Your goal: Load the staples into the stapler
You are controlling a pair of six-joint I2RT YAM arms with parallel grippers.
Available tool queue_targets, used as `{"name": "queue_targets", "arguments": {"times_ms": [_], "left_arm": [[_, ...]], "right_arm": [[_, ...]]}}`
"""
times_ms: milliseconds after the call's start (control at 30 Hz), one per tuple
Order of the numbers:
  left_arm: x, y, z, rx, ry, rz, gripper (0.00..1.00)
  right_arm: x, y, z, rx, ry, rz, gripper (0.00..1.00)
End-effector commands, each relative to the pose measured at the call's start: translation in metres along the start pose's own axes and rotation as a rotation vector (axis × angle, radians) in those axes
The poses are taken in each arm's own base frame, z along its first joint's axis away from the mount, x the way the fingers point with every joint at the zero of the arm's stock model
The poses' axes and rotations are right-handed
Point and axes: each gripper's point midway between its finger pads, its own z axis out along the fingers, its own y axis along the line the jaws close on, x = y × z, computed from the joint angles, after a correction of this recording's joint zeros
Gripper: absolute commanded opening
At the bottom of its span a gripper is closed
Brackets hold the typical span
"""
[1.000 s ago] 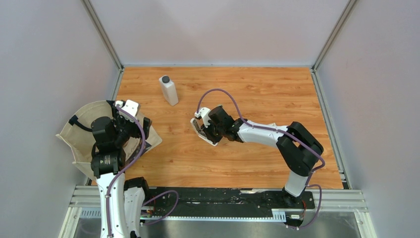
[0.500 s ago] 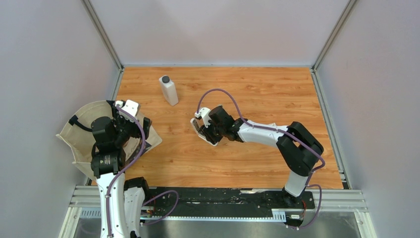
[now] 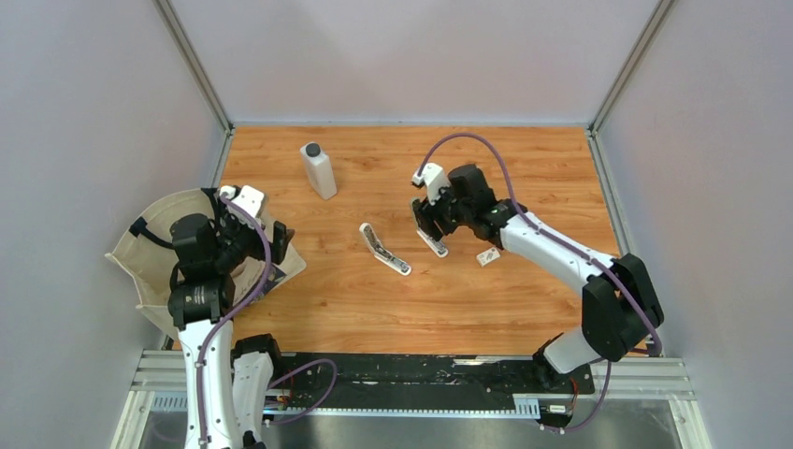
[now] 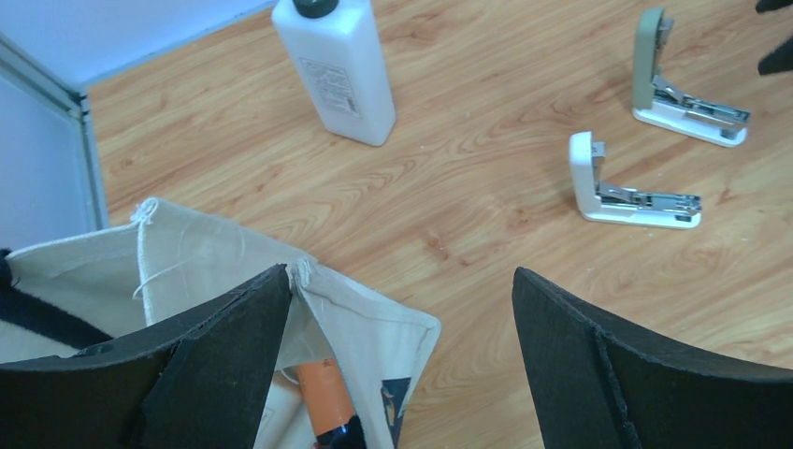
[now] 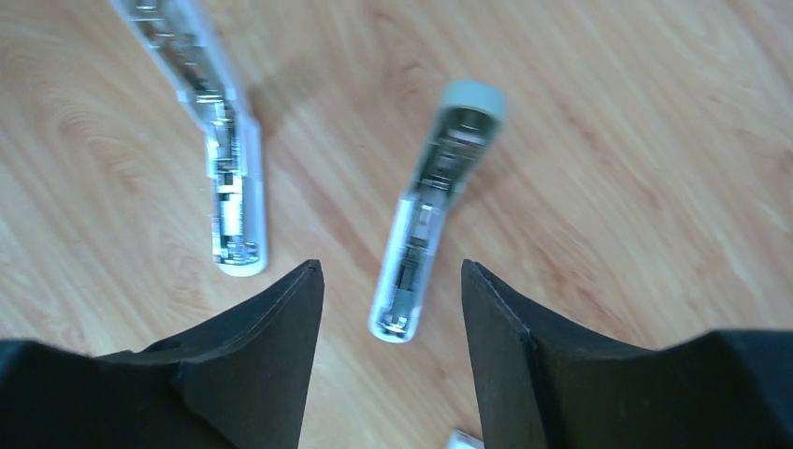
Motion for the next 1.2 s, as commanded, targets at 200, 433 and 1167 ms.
{"name": "queue_targets", "arguments": {"times_ms": [200,433,1167], "left_arm": [[-0.037,-0.05,0.049,0.321,0.086,-0.027,0.96],[-0.068,-0.095,0.097,0.458,0.092,0.014,0.96],[-0.083,-0.157,0.248,0.572,0.166,-0.104,0.96]], "right_arm": [[0.069,-0.042,0.002,0.054,0.148,0.085,0.59],[0.082,-0.046,0.006,0.073,0.192,0.09,0.57],[0.091,-0.017,0.024,-0.048,0.253,0.266,0.51]]}}
